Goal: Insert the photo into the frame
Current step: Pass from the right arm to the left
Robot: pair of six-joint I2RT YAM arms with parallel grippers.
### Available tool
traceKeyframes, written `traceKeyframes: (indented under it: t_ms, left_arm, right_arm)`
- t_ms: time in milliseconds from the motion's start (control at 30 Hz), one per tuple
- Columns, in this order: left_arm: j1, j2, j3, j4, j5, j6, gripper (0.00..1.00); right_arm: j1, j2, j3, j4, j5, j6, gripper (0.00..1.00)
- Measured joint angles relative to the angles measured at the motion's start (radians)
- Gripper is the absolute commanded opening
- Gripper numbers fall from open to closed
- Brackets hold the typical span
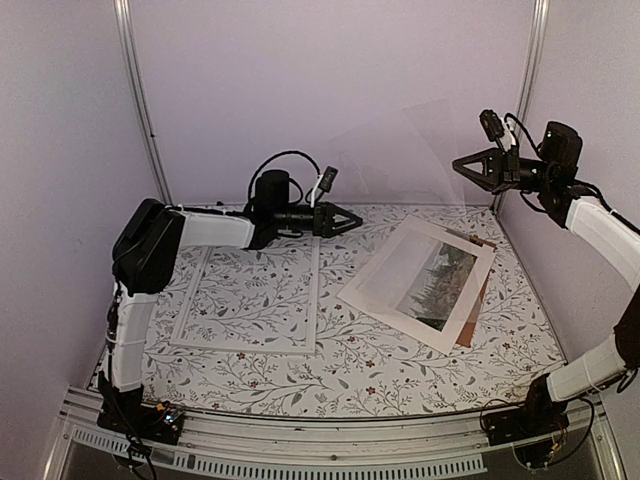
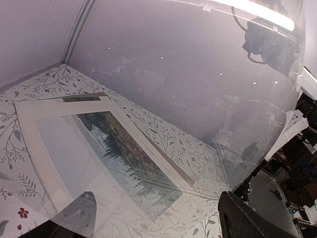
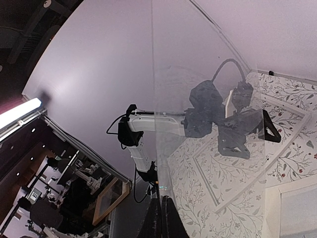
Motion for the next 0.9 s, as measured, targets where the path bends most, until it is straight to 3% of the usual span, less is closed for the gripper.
traceKeyframes:
  t_ms: [200, 400, 700, 900]
  left_arm:
    - [0.0, 0.005, -0.015, 0.066, 0.031, -0.047, 0.71]
    - [0.01, -0.038, -0.158, 0.169, 0.059, -0.113, 0.51]
    - [0.033, -0.136, -0.264, 0.231, 0.071, -0.164, 0.3]
    - [0.043, -0.181, -0.28, 0.258, 0.083, -0.183, 0.22]
  right_arm:
    - [0.0, 0.0, 0.0, 0.001, 0.005, 0.003, 0.0]
    - [-0.011, 0.002, -0.001, 0.001, 0.024, 0.003, 0.0]
    - [-0.041, 0.032, -0.035, 0.01, 0.048, -0.004, 0.0]
    - [-0.057, 0.052, -0.074, 0.011, 0.064, -0.029, 0.0]
